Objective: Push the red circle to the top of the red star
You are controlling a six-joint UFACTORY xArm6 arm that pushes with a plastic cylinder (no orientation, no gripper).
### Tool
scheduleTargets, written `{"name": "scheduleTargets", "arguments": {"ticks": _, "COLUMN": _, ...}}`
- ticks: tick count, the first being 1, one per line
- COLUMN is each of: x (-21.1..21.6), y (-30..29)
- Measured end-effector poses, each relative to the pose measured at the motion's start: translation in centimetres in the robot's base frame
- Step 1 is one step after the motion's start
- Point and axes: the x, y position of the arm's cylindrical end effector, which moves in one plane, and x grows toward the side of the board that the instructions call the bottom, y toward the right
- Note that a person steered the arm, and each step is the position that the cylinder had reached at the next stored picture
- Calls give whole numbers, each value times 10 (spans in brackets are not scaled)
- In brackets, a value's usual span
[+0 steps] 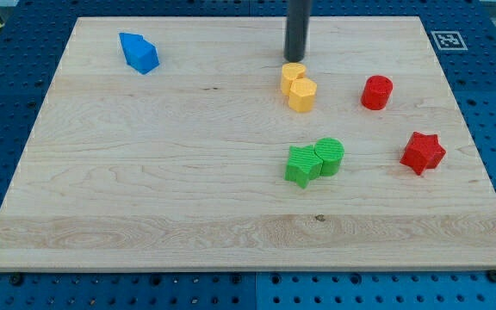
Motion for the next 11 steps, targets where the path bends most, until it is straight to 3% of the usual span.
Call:
{"name": "scheduleTargets", "arguments": {"ticks": 2, "x": 13, "y": 52}}
{"name": "scheduleTargets", "arguments": {"ticks": 6, "x": 110, "y": 121}}
{"name": "scheduleTargets", "arguments": {"ticks": 9, "x": 111, "y": 129}}
{"name": "scheduleTargets", "arguments": {"ticks": 11, "x": 139, "y": 149}}
